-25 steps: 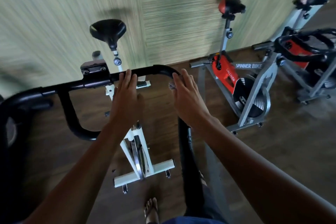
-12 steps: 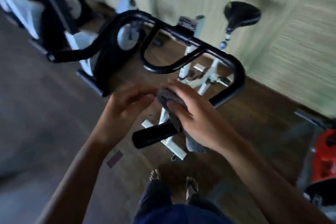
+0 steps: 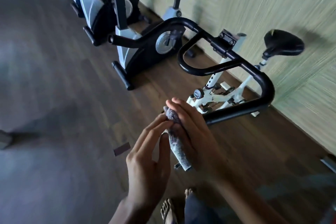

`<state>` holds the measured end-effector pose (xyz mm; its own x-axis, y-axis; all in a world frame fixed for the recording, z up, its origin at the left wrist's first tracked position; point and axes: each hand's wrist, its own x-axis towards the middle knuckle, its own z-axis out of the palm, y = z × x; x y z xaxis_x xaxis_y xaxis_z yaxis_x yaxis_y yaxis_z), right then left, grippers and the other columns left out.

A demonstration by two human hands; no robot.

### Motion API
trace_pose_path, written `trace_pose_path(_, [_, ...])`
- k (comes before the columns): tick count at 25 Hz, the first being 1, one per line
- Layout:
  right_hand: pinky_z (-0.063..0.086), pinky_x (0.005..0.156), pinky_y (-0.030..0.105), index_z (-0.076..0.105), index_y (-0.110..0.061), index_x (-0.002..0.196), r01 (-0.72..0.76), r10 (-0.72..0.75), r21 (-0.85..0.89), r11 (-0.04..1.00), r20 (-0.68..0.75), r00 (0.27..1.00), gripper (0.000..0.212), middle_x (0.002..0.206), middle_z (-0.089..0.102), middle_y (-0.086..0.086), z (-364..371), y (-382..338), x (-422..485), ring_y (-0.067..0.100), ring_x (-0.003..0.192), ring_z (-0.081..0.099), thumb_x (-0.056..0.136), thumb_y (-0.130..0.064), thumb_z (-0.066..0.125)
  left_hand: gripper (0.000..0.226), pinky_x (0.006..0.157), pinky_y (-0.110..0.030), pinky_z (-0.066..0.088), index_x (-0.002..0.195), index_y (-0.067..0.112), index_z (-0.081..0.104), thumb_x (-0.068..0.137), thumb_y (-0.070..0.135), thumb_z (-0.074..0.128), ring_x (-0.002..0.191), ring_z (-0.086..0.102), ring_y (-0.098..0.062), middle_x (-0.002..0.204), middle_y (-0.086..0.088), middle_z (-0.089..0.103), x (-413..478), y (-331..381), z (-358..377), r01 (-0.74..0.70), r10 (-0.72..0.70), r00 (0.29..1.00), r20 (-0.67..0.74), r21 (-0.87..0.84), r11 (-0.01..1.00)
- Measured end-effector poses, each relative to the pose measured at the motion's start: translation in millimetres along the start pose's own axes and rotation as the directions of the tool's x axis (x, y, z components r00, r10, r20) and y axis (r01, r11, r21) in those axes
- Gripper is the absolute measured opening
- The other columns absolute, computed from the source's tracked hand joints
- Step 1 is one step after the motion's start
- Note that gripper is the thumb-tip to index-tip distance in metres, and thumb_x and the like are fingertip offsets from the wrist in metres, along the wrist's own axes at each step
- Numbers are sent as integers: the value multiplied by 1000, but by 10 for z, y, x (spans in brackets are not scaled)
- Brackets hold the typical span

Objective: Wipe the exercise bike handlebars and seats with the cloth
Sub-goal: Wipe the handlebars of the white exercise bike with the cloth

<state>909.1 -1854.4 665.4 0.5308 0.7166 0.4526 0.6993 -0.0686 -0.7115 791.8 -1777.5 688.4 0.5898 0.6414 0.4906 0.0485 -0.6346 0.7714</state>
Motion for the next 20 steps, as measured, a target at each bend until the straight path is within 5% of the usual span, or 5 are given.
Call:
trace_pose_path(5, [32,119,36,44,-16,145,-22,20,-124,992,-15,1000,45,145,50,0,33,169,-9,13,139,42,109,-34,23,50,118,-50,32,144,2,49,94,1,55,151,27,-23,157,-11,40,-160,47,232,-80,58,995,81,294,952])
trace_pose_path(9, [11,120,19,54,-13,140,14,-14,-269,963,2,1000,50,137,58,2,-143,476,-56,16,133,49,109,-36,22,65,125,-54,4,151,3,36,90,4,59,154,13,-33,162,-18,26,-123,117,449,-129,47,989,137,684,718])
trace_pose_path(12, [36,114,35,59,-9,134,79,-84,-282,956,-8,996,34,129,61,5,-143,454,-40,21,123,55,103,-19,49,83,122,-57,-3,152,-1,31,80,0,71,152,14,-40,162,-23,24,-163,231,639,-142,-37,983,180,871,471])
trace_pose_path(15, [41,110,48,58,-8,133,120,-114,-297,947,38,993,40,126,60,9,-243,542,-59,25,121,57,93,-14,57,80,121,-58,1,151,-7,31,80,3,68,151,19,-42,160,-27,26,-207,305,735,-159,-76,979,189,943,291])
trace_pose_path(20, [37,112,49,63,-10,129,66,-79,-465,883,-7,997,33,124,63,10,-340,736,-142,27,119,58,101,-23,51,81,123,-57,1,152,-7,30,84,12,70,151,19,-42,160,-28,24,-226,324,880,-173,-120,971,209,952,254])
